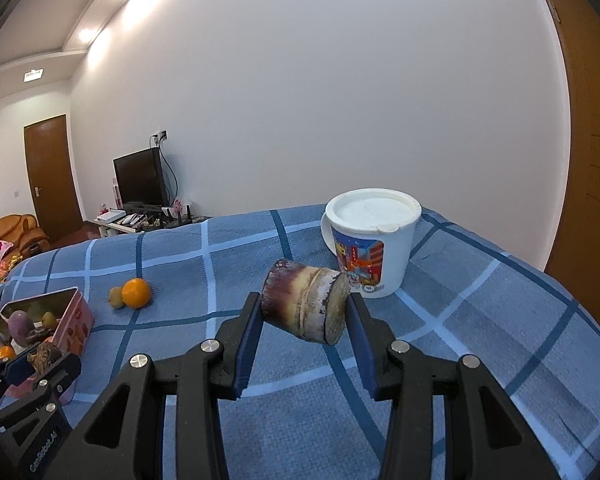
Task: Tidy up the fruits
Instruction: 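Carry the dark brown fruit and root piece over the tin with both tools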
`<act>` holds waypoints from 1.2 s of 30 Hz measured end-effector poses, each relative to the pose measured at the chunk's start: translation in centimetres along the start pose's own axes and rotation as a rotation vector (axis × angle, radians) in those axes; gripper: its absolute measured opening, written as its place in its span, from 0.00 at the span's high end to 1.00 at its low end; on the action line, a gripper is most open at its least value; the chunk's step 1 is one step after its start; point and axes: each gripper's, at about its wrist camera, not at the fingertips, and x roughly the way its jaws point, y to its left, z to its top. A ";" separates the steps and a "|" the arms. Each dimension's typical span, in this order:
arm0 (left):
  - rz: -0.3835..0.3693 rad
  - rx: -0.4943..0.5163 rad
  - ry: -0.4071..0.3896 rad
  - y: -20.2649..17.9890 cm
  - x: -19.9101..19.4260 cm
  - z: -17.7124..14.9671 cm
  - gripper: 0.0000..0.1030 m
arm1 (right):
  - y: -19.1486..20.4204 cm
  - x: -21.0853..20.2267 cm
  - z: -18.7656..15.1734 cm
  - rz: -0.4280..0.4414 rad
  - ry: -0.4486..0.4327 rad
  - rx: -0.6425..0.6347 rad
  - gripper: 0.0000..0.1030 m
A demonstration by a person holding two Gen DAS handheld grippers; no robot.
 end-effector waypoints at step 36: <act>0.055 -0.071 -0.010 9.8 -2.7 -2.3 0.60 | 11.1 -4.6 -2.6 0.175 -0.007 -0.108 0.57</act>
